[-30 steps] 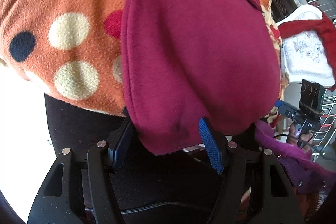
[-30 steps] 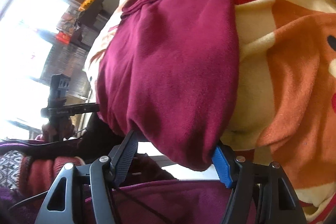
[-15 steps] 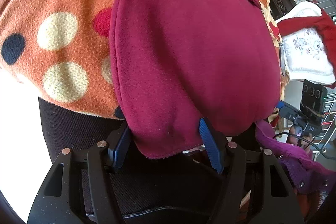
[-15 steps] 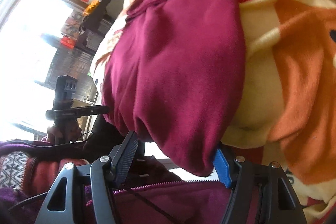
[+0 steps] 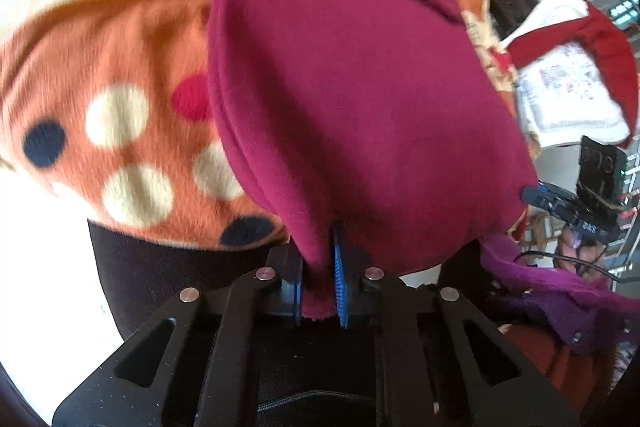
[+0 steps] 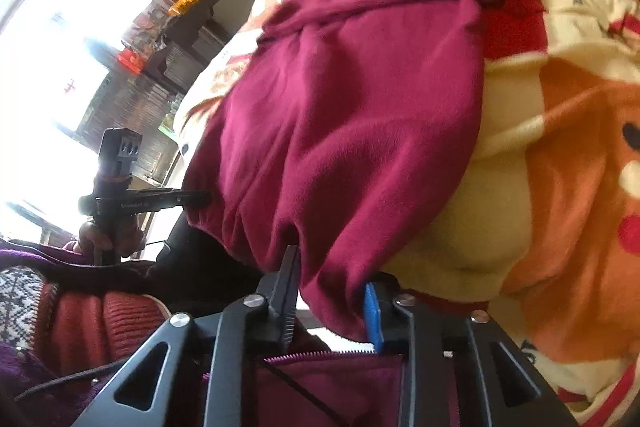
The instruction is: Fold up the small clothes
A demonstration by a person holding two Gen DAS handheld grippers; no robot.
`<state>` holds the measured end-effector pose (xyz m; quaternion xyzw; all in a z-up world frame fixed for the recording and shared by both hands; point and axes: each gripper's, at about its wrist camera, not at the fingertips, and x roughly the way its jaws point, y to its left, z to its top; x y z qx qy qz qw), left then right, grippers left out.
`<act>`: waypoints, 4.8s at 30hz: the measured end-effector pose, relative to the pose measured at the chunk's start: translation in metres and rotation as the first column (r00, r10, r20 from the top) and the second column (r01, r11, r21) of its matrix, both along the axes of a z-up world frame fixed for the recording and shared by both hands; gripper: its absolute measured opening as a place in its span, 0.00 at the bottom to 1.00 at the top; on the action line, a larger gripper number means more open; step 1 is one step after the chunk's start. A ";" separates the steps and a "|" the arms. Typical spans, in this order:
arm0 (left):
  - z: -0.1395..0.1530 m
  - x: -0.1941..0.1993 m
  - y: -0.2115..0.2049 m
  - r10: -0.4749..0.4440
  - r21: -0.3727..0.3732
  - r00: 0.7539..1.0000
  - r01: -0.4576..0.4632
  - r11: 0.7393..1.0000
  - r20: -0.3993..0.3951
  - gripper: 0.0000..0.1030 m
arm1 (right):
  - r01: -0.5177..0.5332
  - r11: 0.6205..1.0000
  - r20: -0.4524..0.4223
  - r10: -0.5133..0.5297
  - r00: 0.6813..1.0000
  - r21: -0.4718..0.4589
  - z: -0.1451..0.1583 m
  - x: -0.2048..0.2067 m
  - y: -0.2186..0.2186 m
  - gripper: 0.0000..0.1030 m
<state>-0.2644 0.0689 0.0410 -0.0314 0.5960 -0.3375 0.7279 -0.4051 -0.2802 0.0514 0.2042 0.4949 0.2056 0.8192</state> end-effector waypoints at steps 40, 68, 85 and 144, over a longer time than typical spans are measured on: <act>0.080 0.267 -0.086 0.276 -0.095 0.904 -0.259 0.961 0.326 0.07 | 0.429 0.903 0.299 -0.404 0.865 -0.021 0.088 0.211 -0.112 0.03; 0.032 0.308 -0.133 0.099 0.115 0.942 -0.142 0.983 0.322 0.11 | 0.331 0.906 0.212 -0.280 0.936 -0.265 0.034 0.299 -0.096 0.18; 0.022 0.357 -0.122 0.260 0.077 0.913 -0.298 0.952 0.314 0.11 | 0.468 0.836 0.228 -0.416 0.881 -0.286 0.033 0.329 -0.128 0.11; 0.029 0.181 -0.045 0.140 0.113 0.926 -0.190 0.975 0.351 0.34 | 0.346 0.871 0.183 -0.299 0.936 -0.349 0.051 0.186 -0.055 0.36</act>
